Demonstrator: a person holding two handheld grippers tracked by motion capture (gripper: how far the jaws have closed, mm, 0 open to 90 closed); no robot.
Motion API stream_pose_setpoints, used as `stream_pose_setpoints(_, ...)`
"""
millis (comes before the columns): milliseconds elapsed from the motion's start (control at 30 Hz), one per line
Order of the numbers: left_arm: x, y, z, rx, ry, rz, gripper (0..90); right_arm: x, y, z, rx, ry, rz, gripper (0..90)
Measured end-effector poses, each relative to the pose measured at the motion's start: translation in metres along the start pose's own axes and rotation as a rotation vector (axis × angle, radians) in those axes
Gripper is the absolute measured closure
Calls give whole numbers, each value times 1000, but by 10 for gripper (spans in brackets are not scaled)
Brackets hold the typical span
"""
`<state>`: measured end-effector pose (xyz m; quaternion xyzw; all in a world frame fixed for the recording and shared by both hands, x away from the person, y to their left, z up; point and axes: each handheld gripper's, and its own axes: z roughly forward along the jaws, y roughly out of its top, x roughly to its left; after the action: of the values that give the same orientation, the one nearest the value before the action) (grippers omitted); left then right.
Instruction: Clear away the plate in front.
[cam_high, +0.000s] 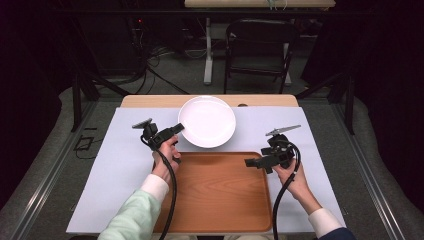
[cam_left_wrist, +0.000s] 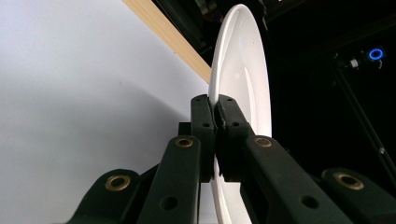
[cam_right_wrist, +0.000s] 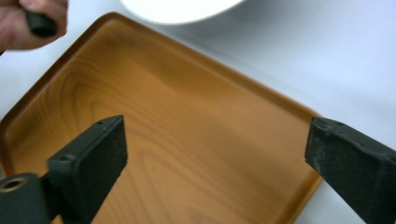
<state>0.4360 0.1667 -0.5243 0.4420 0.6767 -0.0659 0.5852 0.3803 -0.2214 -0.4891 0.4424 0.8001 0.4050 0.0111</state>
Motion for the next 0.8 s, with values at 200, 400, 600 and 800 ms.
stream_pose_setpoints(200,-2,-5,-8,28,-33,13,874,-5,14,18,-14,28,32,111)
stream_pose_setpoints(400,-1,-11,-11,47,-58,19,875,-12,23,35,-35,67,101,145)
stream_pose_setpoints(600,-4,-17,-15,75,-86,31,874,-23,33,47,-87,108,187,239)
stream_pose_setpoints(800,-10,-22,-21,110,-114,63,873,-24,39,45,-140,105,191,424)
